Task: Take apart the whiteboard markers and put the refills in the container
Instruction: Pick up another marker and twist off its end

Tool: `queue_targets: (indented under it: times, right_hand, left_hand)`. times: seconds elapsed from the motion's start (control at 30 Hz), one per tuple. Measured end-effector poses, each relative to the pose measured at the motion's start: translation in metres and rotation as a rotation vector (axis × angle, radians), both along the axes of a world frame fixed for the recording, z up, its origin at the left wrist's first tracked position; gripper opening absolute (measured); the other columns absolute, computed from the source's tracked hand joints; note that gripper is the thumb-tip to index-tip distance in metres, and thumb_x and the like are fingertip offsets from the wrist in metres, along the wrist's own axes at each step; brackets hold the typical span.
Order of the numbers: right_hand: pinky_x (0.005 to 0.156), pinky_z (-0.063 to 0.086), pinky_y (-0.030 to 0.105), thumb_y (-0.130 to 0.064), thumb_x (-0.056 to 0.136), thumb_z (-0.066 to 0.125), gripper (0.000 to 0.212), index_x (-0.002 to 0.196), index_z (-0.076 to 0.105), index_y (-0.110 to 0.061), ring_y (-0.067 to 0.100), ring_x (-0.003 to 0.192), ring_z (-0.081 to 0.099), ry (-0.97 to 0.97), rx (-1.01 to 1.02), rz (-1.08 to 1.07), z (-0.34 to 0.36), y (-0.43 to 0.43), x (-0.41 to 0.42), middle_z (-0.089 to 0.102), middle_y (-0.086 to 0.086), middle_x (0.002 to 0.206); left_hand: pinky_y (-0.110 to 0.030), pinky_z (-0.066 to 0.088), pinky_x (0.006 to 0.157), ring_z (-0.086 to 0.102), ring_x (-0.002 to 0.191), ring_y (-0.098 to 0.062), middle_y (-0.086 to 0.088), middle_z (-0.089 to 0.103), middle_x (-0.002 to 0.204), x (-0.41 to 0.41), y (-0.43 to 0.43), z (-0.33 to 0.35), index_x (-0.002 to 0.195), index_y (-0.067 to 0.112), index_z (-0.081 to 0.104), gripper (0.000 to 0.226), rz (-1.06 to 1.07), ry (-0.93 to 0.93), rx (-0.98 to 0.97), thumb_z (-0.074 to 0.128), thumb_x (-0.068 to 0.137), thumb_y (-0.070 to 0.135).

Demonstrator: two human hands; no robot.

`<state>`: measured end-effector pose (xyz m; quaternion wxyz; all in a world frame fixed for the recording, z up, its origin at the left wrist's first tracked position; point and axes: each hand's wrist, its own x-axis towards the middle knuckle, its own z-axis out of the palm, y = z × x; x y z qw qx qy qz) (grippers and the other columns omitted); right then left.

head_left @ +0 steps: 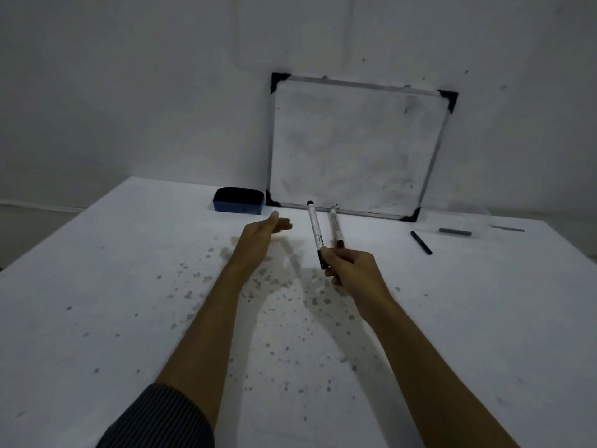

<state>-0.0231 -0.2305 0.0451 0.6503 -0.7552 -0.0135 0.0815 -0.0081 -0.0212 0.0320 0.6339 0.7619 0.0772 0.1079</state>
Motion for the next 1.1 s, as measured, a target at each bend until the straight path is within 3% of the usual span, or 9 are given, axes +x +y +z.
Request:
queue_targets:
  times: [0.13,0.4,0.53,0.63,0.77,0.9,0.97,1.03,1.1]
  right_hand:
    - [0.07,0.056,0.023,-0.031,0.095,0.069,0.024,0.114,0.074,-0.016,0.009,0.077,0.069,-0.076,-0.009,0.05,-0.006,-0.027,-0.019,0.077,0.002,0.095]
    - [0.064,0.051,0.016,-0.045,0.096,0.065,0.028,0.105,0.075,-0.021,0.002,0.072,0.071,-0.288,-0.301,0.134,-0.002,-0.062,-0.025,0.075,-0.01,0.088]
    - [0.062,0.049,0.017,-0.047,0.098,0.06,0.031,0.096,0.075,-0.02,0.001,0.066,0.069,-0.363,-0.355,0.123,0.003,-0.074,-0.009,0.075,-0.009,0.082]
    - [0.06,0.051,0.023,-0.052,0.098,0.055,0.035,0.104,0.07,-0.02,0.007,0.067,0.068,-0.352,-0.257,0.083,0.005,-0.075,0.008,0.075,-0.002,0.086]
    - [0.06,0.052,0.026,-0.057,0.1,0.047,0.046,0.087,0.07,-0.019,0.009,0.06,0.062,-0.342,-0.272,0.002,-0.014,-0.069,0.018,0.072,-0.001,0.075]
    - [0.058,0.043,0.01,-0.048,0.104,0.047,0.04,0.08,0.068,-0.024,0.002,0.058,0.059,-0.471,-0.404,-0.027,-0.025,-0.071,0.021,0.068,-0.005,0.066]
    - [0.056,0.041,0.011,-0.046,0.105,0.046,0.04,0.079,0.068,-0.024,0.005,0.056,0.058,-0.539,-0.457,-0.049,-0.029,-0.073,0.022,0.066,-0.005,0.064]
    - [0.054,0.04,0.015,-0.043,0.107,0.042,0.049,0.074,0.067,-0.017,0.006,0.052,0.052,-0.56,-0.487,-0.079,-0.033,-0.072,0.023,0.062,-0.004,0.06]
    - [0.053,0.041,0.022,-0.044,0.107,0.037,0.058,0.062,0.059,-0.014,0.009,0.049,0.049,-0.502,-0.463,-0.138,-0.033,-0.07,0.025,0.055,-0.001,0.054]
  left_hand:
    - [-0.038,0.055,0.102,0.073,0.115,-0.017,-0.001,0.078,0.12,-0.011,-0.05,0.01,0.121,0.02,0.074,0.038,-0.222,-0.036,-0.281,0.049,0.107,0.045]
    - [-0.031,0.061,0.072,0.073,0.086,-0.021,-0.014,0.078,0.106,-0.027,-0.108,0.007,0.114,0.008,0.078,0.03,-0.186,-0.074,-0.347,0.065,0.101,0.032]
    - [-0.024,0.046,0.05,0.061,0.061,-0.015,-0.009,0.073,0.09,-0.031,-0.107,0.004,0.106,0.016,0.078,0.026,-0.214,-0.112,-0.186,0.061,0.103,0.036]
    - [-0.025,0.047,0.049,0.057,0.058,-0.018,0.001,0.077,0.091,-0.031,-0.1,-0.004,0.115,0.029,0.078,0.023,-0.23,-0.151,-0.044,0.066,0.099,0.04]
    - [-0.026,0.045,0.05,0.052,0.052,-0.015,0.005,0.074,0.07,-0.028,-0.094,-0.016,0.12,0.032,0.078,0.029,-0.271,-0.173,0.135,0.075,0.092,0.04]
    - [-0.027,0.055,0.072,0.068,0.078,-0.003,0.012,0.077,0.096,-0.014,-0.091,-0.026,0.118,0.028,0.079,0.034,-0.227,-0.279,0.288,0.082,0.086,0.04]
    - [-0.033,0.056,0.078,0.071,0.085,-0.006,0.011,0.078,0.102,-0.007,-0.089,-0.032,0.117,0.029,0.079,0.034,-0.134,-0.455,0.585,0.072,0.091,0.048]
    - [-0.035,0.055,0.072,0.07,0.08,-0.014,0.005,0.078,0.103,-0.005,-0.091,-0.036,0.12,0.025,0.077,0.038,-0.094,-0.625,0.863,0.058,0.098,0.048]
    - [-0.031,0.055,0.062,0.066,0.073,-0.015,0.001,0.074,0.099,-0.005,-0.097,-0.036,0.126,0.023,0.074,0.04,-0.147,-0.687,0.915,0.051,0.103,0.045]
